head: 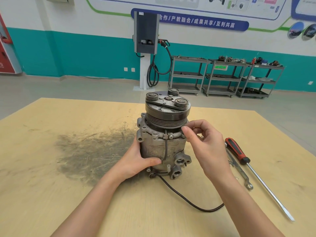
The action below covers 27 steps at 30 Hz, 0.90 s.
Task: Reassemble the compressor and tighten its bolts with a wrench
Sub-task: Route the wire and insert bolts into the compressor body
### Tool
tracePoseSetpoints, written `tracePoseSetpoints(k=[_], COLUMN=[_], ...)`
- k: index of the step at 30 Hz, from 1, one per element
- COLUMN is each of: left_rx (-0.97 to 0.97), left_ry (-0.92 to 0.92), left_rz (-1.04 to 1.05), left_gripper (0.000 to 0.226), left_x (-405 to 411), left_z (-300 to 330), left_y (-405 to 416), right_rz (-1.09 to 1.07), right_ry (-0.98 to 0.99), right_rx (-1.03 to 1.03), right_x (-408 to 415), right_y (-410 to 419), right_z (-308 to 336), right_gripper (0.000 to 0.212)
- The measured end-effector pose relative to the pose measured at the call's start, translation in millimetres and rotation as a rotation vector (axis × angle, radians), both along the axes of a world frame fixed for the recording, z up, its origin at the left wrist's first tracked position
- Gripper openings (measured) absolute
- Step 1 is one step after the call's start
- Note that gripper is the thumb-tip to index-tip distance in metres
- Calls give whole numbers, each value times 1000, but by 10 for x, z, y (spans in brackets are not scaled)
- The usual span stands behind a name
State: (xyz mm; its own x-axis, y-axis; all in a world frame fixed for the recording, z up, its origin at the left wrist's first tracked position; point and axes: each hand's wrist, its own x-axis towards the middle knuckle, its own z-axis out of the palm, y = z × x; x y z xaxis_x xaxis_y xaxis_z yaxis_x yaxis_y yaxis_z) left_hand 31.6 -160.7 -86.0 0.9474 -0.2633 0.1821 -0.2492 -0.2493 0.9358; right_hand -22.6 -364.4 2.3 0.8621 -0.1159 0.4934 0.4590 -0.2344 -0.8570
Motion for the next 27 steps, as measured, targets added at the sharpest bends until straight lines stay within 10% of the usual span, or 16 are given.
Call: tracePoseSetpoints(k=[27], left_rx=[10], left_ry=[18], left_rz=[6], left_gripper=[109], left_x=[-47], left_z=[58], left_y=[-4], right_rz=[-43], right_ry=[23], right_rx=[-75], right_x=[2], right_y=[28], right_z=[21], right_gripper=[11])
